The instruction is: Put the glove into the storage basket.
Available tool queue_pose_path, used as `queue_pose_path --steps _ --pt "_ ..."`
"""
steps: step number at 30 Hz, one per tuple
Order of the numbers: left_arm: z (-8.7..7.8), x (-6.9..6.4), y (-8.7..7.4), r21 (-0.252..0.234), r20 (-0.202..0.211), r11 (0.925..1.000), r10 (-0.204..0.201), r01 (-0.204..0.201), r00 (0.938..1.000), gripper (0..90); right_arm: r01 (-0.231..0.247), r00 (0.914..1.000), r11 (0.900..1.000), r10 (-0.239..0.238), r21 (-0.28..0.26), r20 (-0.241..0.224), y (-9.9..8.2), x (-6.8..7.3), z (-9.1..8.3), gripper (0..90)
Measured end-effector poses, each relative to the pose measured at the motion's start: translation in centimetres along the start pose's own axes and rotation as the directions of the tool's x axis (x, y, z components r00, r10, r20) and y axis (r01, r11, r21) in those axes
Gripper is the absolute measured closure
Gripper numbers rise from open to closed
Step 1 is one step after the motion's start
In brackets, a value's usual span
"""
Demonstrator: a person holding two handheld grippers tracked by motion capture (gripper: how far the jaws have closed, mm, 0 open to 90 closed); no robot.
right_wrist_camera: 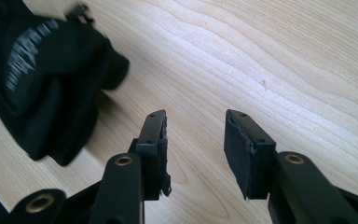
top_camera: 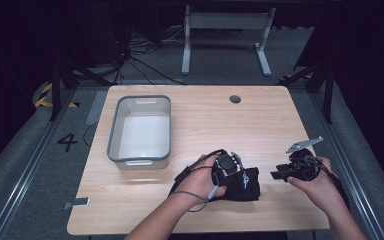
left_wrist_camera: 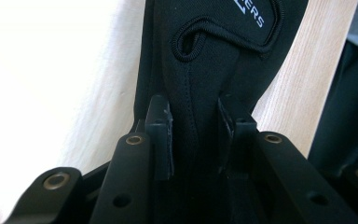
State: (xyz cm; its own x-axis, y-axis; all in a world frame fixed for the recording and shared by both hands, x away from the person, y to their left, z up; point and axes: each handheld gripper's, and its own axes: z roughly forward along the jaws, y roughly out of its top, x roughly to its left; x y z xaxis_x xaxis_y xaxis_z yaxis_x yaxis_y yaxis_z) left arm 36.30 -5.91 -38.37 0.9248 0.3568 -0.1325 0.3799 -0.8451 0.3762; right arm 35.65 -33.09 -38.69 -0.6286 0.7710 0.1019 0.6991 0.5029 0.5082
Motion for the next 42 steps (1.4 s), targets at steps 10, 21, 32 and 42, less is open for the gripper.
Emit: queue_pose_path --steps 10,21,32,42 --pt "-3.4 1.2 -0.6 -0.047 0.034 0.9939 -0.098 0.1 0.9946 69.0 -0.021 0.9985 0.9997 0.022 0.015 -0.049 0.4 -0.2 0.6 67.2" --pt "-6.9 1.9 -1.6 -0.109 0.007 0.9792 -0.171 0.171 0.9852 69.0 -0.019 0.9973 0.999 0.021 0.04 -0.071 1.3 -0.9 1.8 72.1" --pt "-10.3 3.4 -4.0 -0.183 -0.018 0.9474 -0.271 0.263 0.9625 69.1 -0.021 0.9952 0.9982 0.027 0.057 -0.094 2.4 -1.2 2.9 74.6" --pt "-13.2 5.5 -6.0 -0.229 -0.037 0.9163 -0.346 0.329 0.9377 69.0 -0.024 0.9944 0.9974 0.031 0.068 -0.101 2.5 -1.1 3.5 74.6"
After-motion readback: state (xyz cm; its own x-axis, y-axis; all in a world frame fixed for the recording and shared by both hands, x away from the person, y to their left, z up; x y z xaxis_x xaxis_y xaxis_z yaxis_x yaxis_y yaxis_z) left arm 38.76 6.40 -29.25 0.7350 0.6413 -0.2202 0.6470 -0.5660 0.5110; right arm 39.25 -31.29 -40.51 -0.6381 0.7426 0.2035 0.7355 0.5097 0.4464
